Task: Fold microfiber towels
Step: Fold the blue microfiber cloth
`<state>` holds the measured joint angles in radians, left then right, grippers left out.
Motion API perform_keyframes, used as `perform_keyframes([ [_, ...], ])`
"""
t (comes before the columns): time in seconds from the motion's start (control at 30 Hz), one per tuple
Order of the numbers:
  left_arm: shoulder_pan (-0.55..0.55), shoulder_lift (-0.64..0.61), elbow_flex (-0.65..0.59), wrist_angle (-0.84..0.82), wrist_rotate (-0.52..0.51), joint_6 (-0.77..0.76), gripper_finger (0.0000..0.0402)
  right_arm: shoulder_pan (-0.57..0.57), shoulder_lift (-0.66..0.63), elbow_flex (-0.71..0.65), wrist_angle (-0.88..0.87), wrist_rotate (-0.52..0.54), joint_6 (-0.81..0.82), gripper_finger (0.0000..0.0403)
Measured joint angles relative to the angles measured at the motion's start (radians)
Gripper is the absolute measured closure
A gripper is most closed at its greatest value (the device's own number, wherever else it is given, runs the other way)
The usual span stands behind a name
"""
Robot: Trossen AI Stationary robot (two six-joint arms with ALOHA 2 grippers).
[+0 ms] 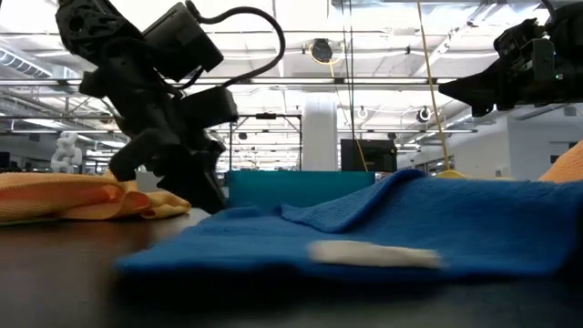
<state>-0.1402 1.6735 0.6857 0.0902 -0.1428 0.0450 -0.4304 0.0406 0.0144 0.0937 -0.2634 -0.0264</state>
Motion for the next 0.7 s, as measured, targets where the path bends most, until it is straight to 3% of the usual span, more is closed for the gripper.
perform_keyframes([
  [0.17,-0.007,-0.029,0.003,0.023,-0.105,0.040,0.0399,0.000,0.000,0.000,0.000,0.000,0.000,0.0403],
  [0.5,-0.007,-0.033,0.003,0.039,-0.152,0.055,0.0400,0.000,0.000,0.000,0.001,0.000,0.000,0.0403],
  [0.7,-0.018,-0.033,0.004,0.039,-0.230,0.081,0.0401,0.000,0.000,0.000,0.026,0.000,0.025,0.0403],
])
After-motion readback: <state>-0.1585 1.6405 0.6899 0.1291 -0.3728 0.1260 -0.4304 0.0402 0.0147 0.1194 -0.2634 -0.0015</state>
